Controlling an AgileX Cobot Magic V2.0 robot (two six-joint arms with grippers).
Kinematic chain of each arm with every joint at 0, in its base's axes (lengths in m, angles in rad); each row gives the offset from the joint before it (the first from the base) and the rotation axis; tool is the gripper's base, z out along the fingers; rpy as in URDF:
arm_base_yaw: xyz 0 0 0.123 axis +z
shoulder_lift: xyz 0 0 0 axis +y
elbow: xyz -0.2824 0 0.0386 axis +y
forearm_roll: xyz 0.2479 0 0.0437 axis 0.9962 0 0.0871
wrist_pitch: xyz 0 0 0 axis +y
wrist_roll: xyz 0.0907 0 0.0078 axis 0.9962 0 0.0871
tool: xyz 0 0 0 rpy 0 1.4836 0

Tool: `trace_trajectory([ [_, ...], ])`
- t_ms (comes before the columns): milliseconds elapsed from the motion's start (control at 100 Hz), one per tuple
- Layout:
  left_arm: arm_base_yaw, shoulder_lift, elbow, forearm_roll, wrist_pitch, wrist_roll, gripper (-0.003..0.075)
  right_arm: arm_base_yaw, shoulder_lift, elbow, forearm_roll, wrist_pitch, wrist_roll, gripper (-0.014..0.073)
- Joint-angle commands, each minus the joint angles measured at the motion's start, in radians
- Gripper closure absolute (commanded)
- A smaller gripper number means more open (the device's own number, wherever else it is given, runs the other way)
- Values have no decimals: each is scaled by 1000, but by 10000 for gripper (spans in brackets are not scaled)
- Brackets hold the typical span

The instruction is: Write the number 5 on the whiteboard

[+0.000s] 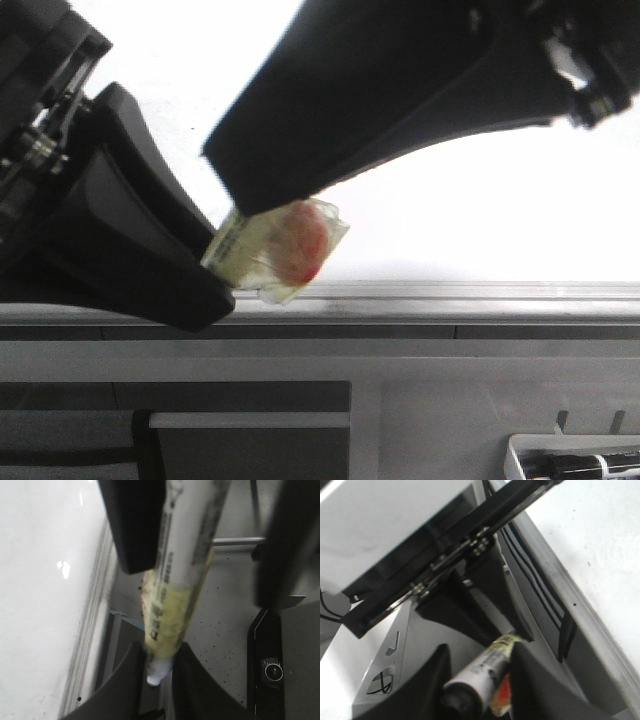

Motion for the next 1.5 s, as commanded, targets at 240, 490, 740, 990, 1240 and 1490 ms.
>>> trace_trajectory([
  [240, -8, -25, -35, -32, -67, -4, 741, 2, -9, -34, 60, 30, -15, 655],
  [490, -5, -76, -35, -44, -76, -113, 427, 2, -20, -34, 17, -83, -15, 652],
  [740, 57, -252, -26, -7, -122, -363, 51, 2, -76, -34, -74, -198, -15, 635],
  [990, 352, -526, 85, 12, -142, -569, 283, 2, -234, -1, -113, -275, -15, 634],
  [1240, 569, -744, 224, -67, -145, -592, 496, 2, -264, 87, -113, -522, -15, 634],
  [1490, 602, -760, 250, -173, -145, -590, 740, 2, -144, 47, -122, -672, -15, 634],
])
